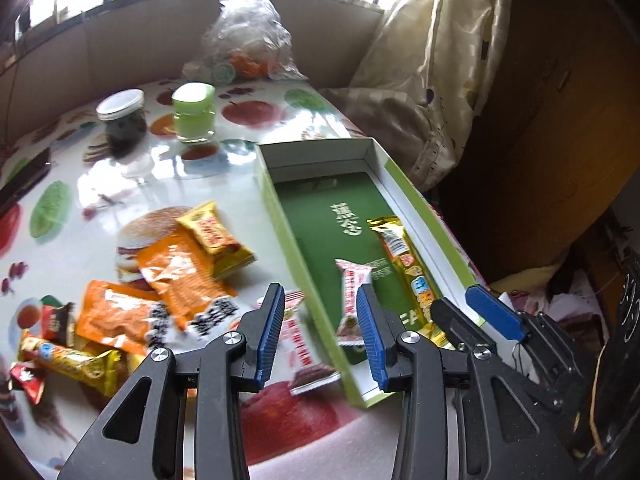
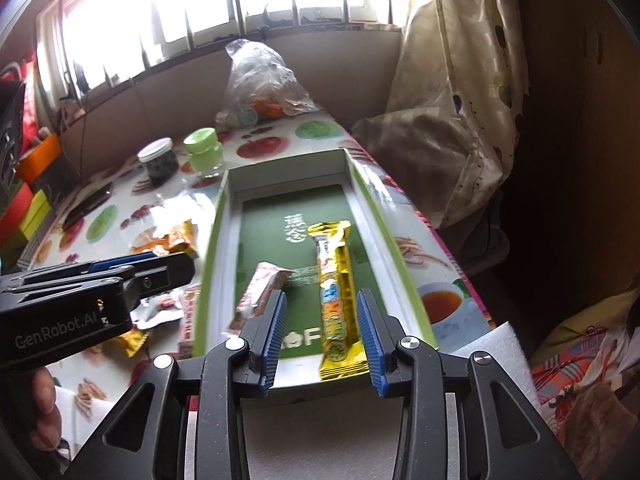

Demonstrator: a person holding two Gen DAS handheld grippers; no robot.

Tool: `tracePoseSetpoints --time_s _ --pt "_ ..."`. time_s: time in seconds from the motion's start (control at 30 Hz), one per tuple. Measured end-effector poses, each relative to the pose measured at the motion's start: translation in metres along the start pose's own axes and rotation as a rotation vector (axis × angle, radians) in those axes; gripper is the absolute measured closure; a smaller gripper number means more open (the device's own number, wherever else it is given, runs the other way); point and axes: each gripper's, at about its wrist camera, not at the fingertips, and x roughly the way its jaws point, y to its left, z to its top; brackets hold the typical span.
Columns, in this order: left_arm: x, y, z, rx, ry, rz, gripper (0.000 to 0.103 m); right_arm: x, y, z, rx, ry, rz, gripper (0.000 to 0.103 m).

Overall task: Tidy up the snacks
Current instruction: 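Open the right tool to drop the stick snack while the left releases its bar into the box, then move both open tools back over the snack pile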

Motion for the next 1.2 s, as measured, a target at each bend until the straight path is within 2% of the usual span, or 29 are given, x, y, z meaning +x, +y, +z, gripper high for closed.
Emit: tracePoseSetpoints --time_s 0.23,0.33,0.63,1.07,1.2 --pt "-0.021 0.042 -0.021 -0.061 -0.029 0.086 0.064 -0.011 0.023 -0.008 -0.044 -0.011 0.095 0.067" --pt "-0.027 0.052 -0.032 -0.054 -0.035 0.13 0.064 -0.012 0.037 -0.013 -0.09 -0.005 0.129 0.067" --pt "-0.037 0.089 -0.054 -0.12 -0.023 0.172 0.064 0.004 0.076 -0.018 -0.167 0.033 0.184 0.067" --pt "-0.033 0.119 -0.075 -0.18 0.014 0.2 0.064 0.025 0.112 -0.017 -0.236 0.071 0.254 0.067" --pt "-0.033 0.128 -0.078 -0.204 0.018 0.202 0.064 0.03 0.125 -0.015 -0.263 0.085 0.328 0.067"
